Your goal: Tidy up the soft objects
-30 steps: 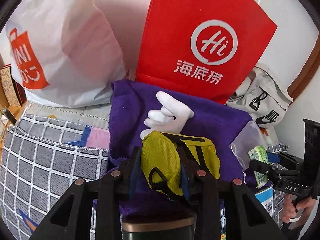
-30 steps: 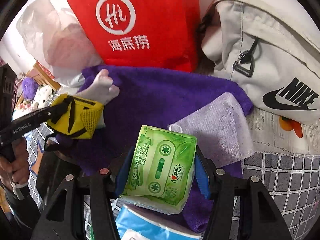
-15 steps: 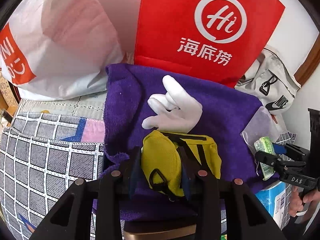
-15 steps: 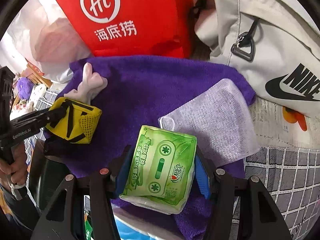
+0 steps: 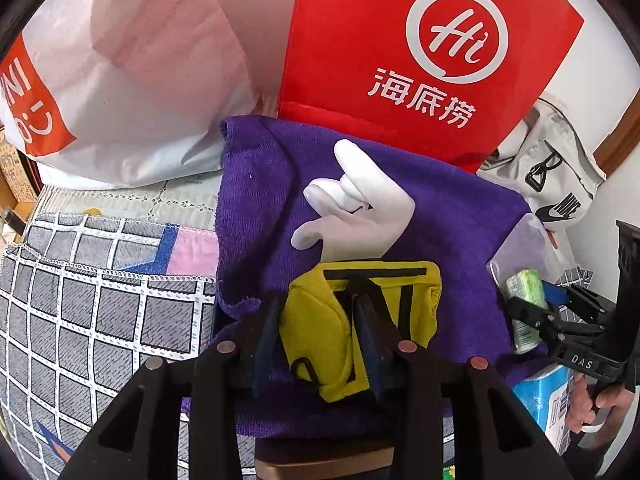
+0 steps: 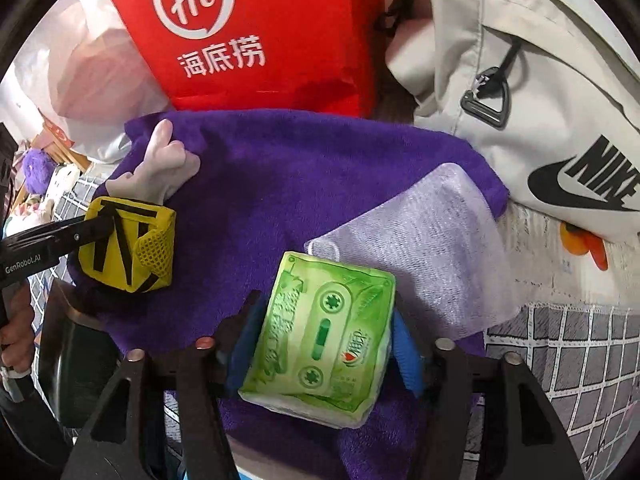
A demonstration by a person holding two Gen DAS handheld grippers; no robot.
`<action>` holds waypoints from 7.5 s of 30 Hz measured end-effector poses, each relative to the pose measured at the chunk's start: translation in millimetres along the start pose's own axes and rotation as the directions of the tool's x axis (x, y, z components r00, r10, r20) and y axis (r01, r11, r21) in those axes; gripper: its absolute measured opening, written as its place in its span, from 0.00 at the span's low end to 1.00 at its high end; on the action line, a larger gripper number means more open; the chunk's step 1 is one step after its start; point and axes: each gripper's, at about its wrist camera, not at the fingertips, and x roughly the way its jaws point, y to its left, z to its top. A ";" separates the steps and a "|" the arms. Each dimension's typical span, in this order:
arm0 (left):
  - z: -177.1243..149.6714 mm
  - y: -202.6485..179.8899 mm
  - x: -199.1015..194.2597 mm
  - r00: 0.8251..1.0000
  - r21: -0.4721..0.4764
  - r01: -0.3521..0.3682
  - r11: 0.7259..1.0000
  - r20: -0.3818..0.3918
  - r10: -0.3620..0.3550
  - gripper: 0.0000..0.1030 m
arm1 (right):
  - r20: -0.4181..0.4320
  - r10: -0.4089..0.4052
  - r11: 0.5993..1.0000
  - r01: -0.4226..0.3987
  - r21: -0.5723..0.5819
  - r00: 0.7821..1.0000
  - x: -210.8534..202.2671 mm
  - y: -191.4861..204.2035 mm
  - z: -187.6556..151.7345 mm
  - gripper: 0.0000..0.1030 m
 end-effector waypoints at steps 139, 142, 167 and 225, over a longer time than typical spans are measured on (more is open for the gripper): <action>-317.2 -60.1 -120.9 1.000 0.312 -0.008 0.950 0.000 0.008 0.44 | 0.151 0.039 0.998 -0.046 0.041 0.988 -117.1 54.8 -293.2 0.06; -316.2 -58.2 -123.0 0.998 0.287 0.056 0.956 -0.023 -0.052 0.22 | 0.152 0.035 0.998 -0.042 0.043 0.988 -118.8 55.8 -295.8 0.05; -268.7 -49.6 -190.2 0.985 0.189 0.062 0.980 0.149 -0.091 0.19 | 0.223 0.053 0.998 -0.059 0.022 0.973 -173.8 57.1 -282.3 0.03; -22.4 -43.1 -133.4 0.971 0.067 -0.042 0.997 0.236 0.025 0.19 | 0.316 0.112 0.993 -0.097 -0.062 0.942 -142.6 26.8 6.5 0.03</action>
